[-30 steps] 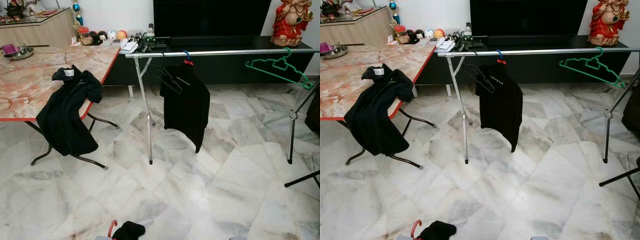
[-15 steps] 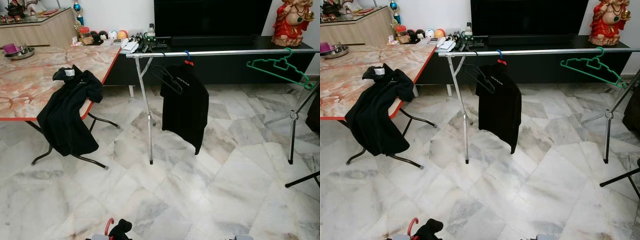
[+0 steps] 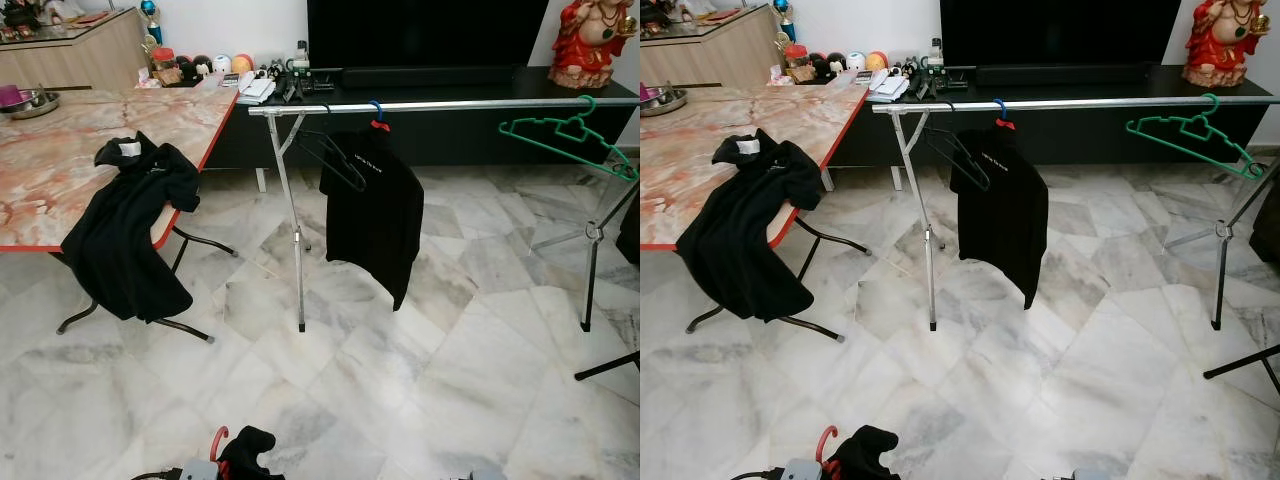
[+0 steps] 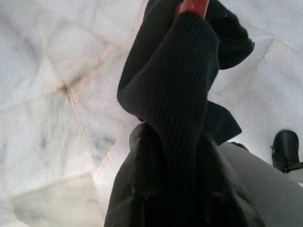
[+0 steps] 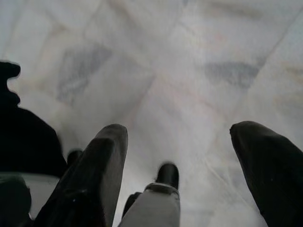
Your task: Hang hanger
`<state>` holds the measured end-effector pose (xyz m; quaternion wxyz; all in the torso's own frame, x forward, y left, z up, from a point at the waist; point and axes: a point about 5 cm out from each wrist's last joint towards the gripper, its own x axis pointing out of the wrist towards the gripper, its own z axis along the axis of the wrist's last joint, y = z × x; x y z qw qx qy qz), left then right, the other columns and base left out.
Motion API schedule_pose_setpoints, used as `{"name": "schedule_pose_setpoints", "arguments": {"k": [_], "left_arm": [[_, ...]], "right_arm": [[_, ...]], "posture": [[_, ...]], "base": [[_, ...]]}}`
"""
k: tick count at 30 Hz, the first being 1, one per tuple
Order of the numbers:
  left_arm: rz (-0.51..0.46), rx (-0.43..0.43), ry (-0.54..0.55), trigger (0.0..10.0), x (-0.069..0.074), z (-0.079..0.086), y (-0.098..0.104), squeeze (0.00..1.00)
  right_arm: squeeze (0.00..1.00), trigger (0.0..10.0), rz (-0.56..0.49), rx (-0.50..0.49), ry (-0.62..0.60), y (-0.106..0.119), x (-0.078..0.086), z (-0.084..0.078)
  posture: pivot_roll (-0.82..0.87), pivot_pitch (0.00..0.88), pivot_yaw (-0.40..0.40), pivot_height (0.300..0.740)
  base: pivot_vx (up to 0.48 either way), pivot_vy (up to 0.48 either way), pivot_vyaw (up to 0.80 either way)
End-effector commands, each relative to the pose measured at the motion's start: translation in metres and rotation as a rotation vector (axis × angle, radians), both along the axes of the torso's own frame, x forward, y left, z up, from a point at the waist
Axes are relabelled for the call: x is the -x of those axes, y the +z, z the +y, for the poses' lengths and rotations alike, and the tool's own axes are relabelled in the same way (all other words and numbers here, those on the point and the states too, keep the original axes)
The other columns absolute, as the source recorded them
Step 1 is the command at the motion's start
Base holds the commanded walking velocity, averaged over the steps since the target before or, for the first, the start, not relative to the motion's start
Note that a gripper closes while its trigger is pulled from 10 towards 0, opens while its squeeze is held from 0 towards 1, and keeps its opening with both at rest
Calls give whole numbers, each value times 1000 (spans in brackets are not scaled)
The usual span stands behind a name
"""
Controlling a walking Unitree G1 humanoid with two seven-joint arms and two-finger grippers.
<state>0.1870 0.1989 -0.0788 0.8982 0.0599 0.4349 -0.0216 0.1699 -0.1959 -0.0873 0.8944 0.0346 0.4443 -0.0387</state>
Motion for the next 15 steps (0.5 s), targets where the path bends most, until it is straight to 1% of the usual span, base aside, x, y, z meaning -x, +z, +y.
{"name": "schedule_pose_setpoints", "arguments": {"k": [1, 3, 4, 6, 12, 15], "left_arm": [[-6, -9, -19, 10000, -2, -1, 1, 0], [-6, -9, -21, 10000, -2, -1, 1, 0], [-4, -9, -26, 10000, -1, -1, 1, 0], [-2, -9, -28, 10000, -1, -1, 0, 0], [11, -13, -28, 10000, 4, 3, -1, 0], [16, -10, -26, 10000, 5, 2, -2, 0]], "right_arm": [[0, 10000, 21, -3, -17, -3, 7, -2], [0, 10000, 24, -4, -21, -3, 8, -2], [0, 10000, 35, 3, -20, -5, 14, -4], [0, 10000, 38, 13, -19, -6, 17, -6], [0, 10000, 31, 25, -28, -6, 17, -7], [0, 10000, 44, 74, 17, -6, 19, -9]], "posture": [[18, 50, 40, 740], [18, 50, 40, 740], [21, 50, 38, 740], [21, 50, 38, 740], [20, 51, 39, 740], [20, 52, 36, 740]], "base": [[307, 0, 0], [307, 0, 0], [304, 0, 0], [304, 0, 0], [309, 0, 0], [310, 0, 0]]}}
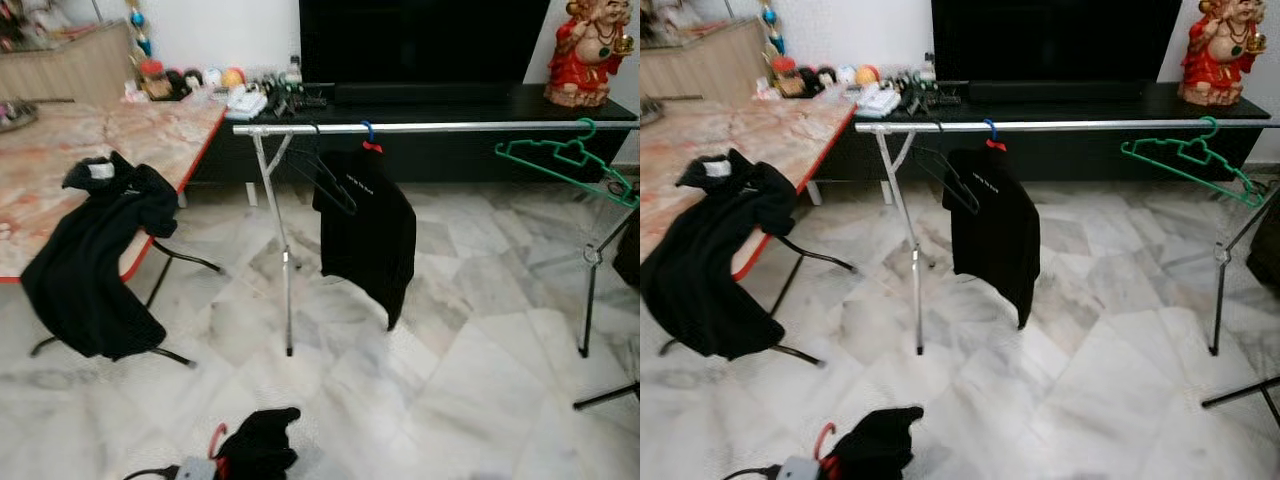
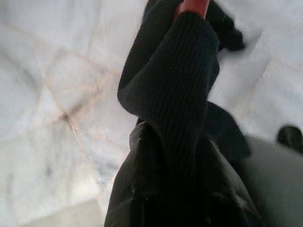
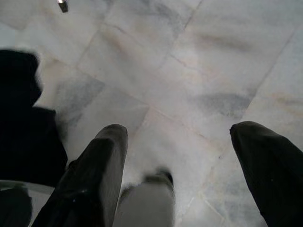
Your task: Hang hanger
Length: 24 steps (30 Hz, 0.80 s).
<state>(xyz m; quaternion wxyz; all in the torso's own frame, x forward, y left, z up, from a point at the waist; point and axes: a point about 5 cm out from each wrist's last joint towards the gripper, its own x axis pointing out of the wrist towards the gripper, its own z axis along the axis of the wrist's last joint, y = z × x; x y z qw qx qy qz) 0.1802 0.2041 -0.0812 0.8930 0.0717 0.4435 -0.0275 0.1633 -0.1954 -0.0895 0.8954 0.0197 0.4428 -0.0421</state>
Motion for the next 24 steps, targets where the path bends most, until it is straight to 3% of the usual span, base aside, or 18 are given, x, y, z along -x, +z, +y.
{"name": "schedule_pose_setpoints", "arguments": {"k": [1, 10, 24], "left_arm": [[-2, 10, -5, 10000, -1, -4, 0, 0], [0, 23, -15, 10000, -4, -14, 0, 0], [4, 21, -10, 10000, -1, -9, -1, 0]], "right_arm": [[0, 10000, 55, 56, 22, -4, 13, -10], [0, 10000, 65, -21, -60, -6, 15, -9], [0, 10000, 81, 102, 4, -6, 17, -12]], "posture": [[19, 52, 35, 740], [8, 46, 39, 740], [7, 31, 44, 740]], "base": [[307, 0, 0], [309, 0, 0], [308, 0, 0]]}}
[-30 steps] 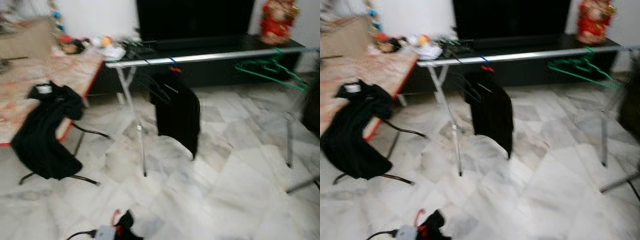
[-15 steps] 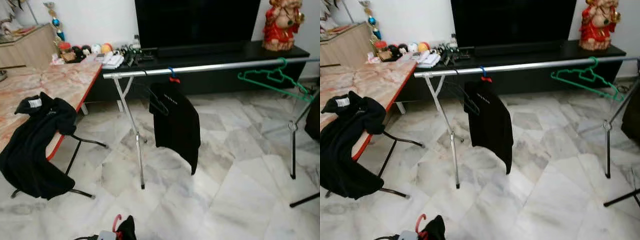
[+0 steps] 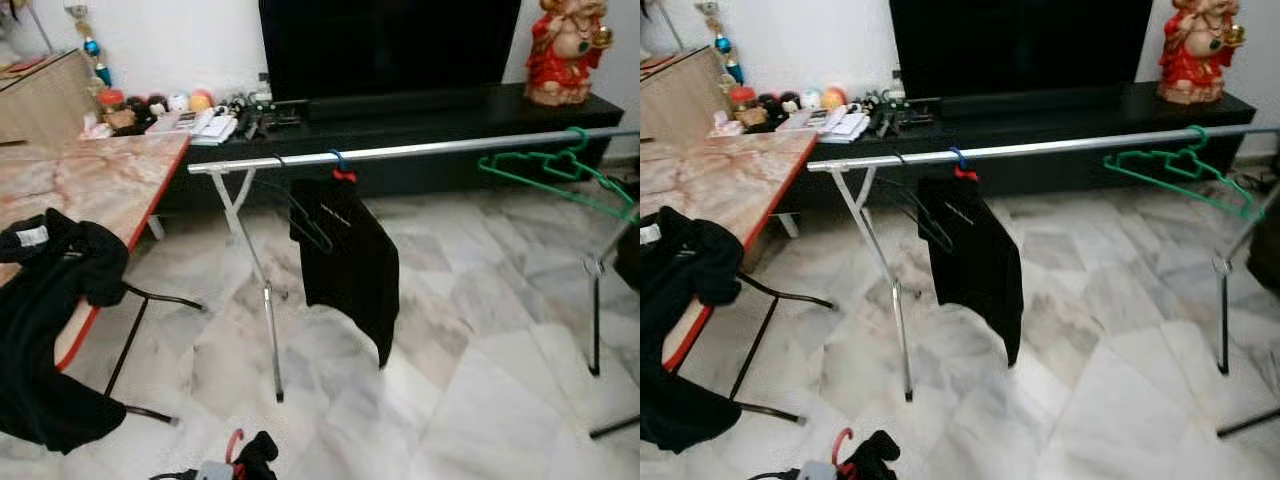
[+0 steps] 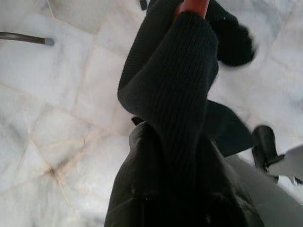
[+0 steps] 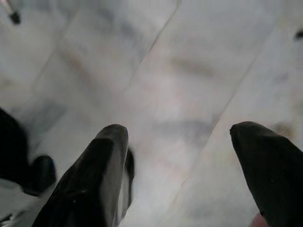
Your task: Hang hanger
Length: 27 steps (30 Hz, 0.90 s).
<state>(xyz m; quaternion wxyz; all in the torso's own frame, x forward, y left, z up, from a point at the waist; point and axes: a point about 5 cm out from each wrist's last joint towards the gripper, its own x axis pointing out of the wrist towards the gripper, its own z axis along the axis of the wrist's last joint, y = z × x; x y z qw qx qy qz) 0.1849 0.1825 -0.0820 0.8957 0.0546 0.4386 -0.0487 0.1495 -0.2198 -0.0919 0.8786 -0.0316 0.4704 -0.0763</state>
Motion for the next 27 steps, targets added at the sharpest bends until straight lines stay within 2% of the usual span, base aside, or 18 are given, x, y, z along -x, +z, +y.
{"name": "schedule_pose_setpoints", "arguments": {"k": [1, 6, 8, 15, 22, 27], "left_arm": [[14, -30, 14, 10000, 5, 13, -1, 0], [22, -32, 15, 10000, 8, 13, -2, 0], [24, -33, 16, 10000, 9, 13, -3, 0], [16, -2, 61, 10000, 9, 14, -3, 0], [25, -22, 22, 10000, 8, 16, -2, 0], [21, -23, 9, 10000, 7, 14, -1, 0]], "right_arm": [[0, 10000, 15, -10, 19, -4, 3, 12], [0, 10000, 7, 3, 13, -3, 3, 11], [0, 10000, 1, 20, 55, -3, 2, 12], [0, 10000, 23, 15, 73, -4, 5, 10], [0, 10000, 34, -13, 82, -5, 7, 13], [0, 10000, 33, -14, 86, -5, 6, 14]], "posture": [[8, 27, 43, 740], [6, 15, 44, 740], [6, 5, 42, 740], [3, 0, 39, 740], [1, 0, 43, 740], [6, 0, 41, 740]], "base": [[304, 0, 0], [304, 0, 0], [274, 0, 0], [0, 0, 0], [0, 0, 0], [0, -426, 0]]}}
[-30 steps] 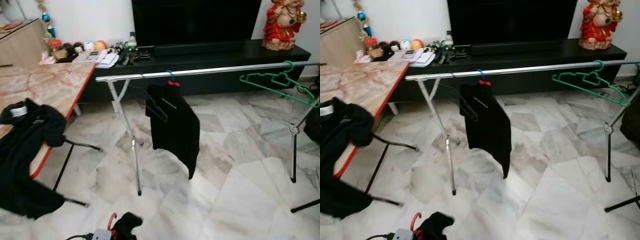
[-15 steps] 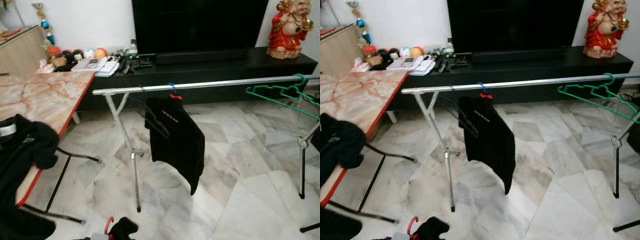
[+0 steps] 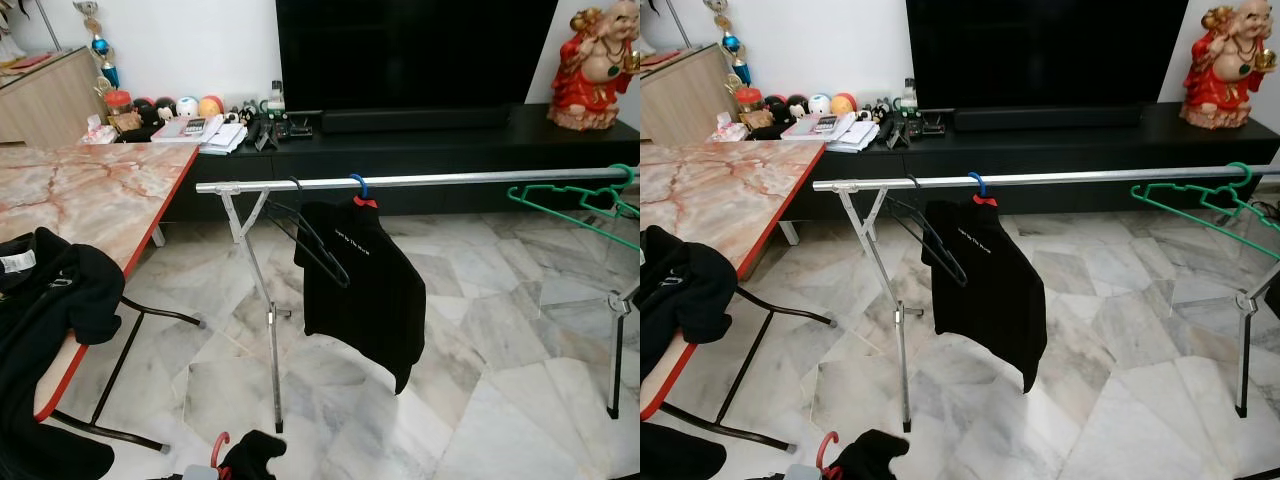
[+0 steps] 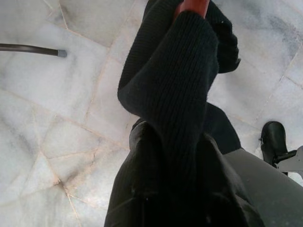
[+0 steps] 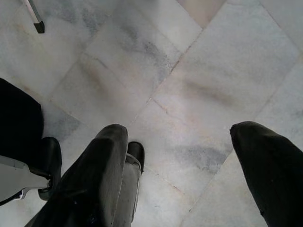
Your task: Hang hanger
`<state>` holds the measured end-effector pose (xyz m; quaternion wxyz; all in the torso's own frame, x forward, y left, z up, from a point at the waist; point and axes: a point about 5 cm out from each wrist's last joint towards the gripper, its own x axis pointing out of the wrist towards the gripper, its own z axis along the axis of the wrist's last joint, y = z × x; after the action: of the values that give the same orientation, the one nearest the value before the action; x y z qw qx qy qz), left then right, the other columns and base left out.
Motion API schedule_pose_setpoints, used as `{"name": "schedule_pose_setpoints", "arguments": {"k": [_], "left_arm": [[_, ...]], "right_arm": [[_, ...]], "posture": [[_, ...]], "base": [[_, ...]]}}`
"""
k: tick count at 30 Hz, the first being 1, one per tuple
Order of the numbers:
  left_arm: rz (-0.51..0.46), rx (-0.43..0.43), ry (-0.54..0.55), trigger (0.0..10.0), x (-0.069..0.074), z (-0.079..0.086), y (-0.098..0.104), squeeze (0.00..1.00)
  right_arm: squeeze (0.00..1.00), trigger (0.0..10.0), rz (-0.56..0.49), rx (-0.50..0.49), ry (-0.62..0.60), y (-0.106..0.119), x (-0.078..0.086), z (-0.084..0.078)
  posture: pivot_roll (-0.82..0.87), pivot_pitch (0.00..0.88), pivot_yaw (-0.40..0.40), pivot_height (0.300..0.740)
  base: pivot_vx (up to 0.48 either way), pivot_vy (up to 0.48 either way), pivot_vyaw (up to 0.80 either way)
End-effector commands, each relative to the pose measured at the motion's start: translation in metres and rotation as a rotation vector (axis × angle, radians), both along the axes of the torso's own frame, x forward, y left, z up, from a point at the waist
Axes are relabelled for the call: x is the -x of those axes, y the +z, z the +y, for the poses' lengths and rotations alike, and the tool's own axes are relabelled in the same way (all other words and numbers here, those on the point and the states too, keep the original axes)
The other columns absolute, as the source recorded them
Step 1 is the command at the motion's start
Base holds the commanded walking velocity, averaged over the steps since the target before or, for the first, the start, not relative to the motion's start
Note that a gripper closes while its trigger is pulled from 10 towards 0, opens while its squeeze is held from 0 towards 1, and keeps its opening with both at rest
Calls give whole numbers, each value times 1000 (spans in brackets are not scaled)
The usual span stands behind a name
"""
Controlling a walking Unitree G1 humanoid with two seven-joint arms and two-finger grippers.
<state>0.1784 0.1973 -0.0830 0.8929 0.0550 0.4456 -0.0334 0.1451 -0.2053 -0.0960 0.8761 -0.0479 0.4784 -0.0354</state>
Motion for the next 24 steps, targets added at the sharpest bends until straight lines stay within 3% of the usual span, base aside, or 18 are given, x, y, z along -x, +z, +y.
{"name": "schedule_pose_setpoints", "arguments": {"k": [1, 24], "left_arm": [[6, -2, -13, 10000, -1, -3, 0, 0], [11, 13, -2, 10000, 0, -5, -1, 0]], "right_arm": [[0, 10000, 11, -4, 1, -1, 2, 0], [0, 10000, 19, -10, 27, 0, -2, 2]], "posture": [[7, 0, 40, 740], [4, 10, 41, 740]], "base": [[0, -465, 0], [0, -460, 0]]}}
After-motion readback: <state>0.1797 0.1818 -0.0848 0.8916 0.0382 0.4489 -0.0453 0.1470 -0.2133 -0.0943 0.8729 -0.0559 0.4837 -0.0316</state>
